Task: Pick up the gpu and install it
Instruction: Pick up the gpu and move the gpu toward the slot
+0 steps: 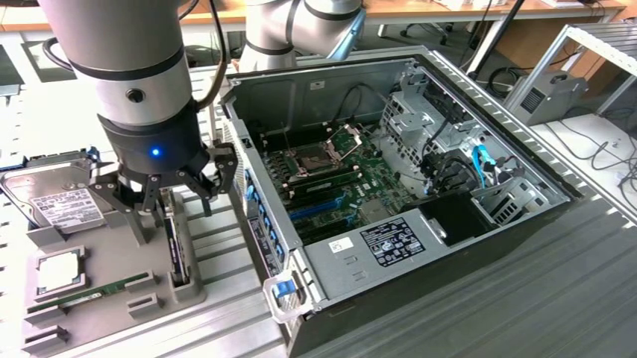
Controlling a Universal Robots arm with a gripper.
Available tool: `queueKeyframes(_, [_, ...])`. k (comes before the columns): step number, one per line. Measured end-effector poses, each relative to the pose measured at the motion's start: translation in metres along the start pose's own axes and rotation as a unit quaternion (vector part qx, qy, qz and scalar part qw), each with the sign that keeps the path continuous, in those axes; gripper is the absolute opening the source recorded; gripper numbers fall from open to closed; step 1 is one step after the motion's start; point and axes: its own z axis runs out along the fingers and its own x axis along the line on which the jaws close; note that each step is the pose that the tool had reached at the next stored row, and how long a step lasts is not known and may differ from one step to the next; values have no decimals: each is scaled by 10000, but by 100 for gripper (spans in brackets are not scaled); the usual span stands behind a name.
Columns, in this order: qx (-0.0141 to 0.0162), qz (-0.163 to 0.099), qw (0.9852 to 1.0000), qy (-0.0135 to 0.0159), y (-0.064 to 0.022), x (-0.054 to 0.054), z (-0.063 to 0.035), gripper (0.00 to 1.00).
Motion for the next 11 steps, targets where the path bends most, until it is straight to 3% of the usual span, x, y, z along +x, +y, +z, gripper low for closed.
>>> queueKeyframes(11, [4, 0, 10000, 0, 0, 1, 27, 60])
